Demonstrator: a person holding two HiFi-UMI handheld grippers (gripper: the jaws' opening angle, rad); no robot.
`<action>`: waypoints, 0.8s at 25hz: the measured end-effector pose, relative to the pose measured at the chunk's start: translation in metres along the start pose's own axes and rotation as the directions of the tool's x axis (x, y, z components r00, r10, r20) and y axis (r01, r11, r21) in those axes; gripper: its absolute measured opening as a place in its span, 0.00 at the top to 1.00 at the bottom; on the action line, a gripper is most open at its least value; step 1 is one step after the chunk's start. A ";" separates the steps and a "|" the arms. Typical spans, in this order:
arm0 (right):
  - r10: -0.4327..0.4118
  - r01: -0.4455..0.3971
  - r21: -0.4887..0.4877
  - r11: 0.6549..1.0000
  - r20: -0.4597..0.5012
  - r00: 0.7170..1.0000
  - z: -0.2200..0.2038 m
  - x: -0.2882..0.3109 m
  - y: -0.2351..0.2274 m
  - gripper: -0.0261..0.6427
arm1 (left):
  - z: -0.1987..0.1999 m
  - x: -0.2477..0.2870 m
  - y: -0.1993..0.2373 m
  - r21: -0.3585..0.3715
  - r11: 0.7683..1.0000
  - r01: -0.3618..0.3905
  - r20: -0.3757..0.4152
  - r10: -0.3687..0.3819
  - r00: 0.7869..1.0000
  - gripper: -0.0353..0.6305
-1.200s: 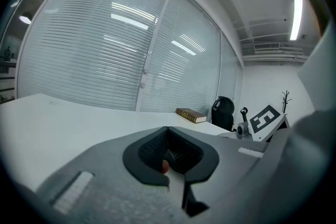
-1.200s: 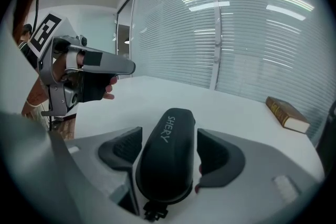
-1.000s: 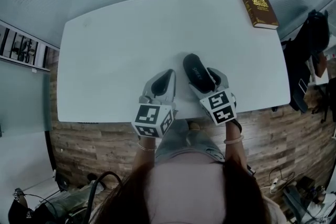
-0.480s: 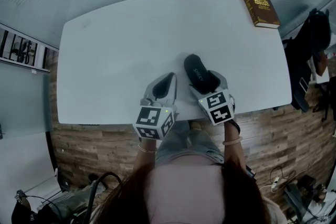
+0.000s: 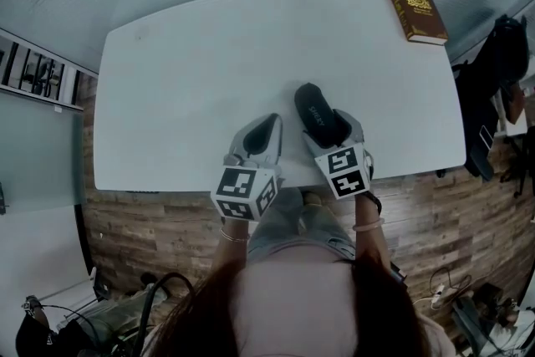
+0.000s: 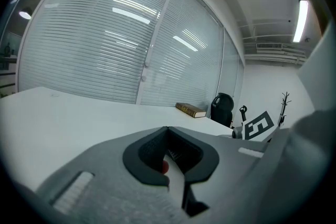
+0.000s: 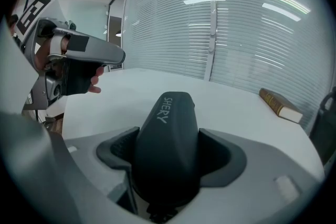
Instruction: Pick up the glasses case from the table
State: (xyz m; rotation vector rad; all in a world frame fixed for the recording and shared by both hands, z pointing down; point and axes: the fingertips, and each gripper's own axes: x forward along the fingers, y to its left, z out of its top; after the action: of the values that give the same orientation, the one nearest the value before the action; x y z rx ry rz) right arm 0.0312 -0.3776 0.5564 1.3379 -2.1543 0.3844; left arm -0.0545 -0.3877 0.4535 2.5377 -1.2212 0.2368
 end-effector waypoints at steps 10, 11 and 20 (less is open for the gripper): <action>0.008 -0.005 -0.039 0.999 0.086 0.996 0.013 -0.025 -0.006 0.43 | 0.004 -0.013 -0.019 0.021 1.000 -0.017 0.017 0.017 1.000 0.94; 0.010 -0.006 -0.046 0.999 0.094 0.996 0.014 -0.028 -0.006 0.43 | 0.005 -0.014 -0.023 0.024 1.000 -0.018 0.021 0.018 1.000 0.94; 0.030 -0.020 -0.057 0.998 0.180 0.983 0.022 -0.065 -0.015 0.43 | 0.017 -0.027 -0.056 0.058 0.997 -0.048 0.067 0.044 0.997 0.94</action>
State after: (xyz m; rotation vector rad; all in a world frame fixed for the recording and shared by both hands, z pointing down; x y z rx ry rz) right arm 0.0595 -0.3487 0.4986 1.3619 -2.3135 0.2182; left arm -0.0267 -0.3412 0.4180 2.5887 -1.3172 0.2051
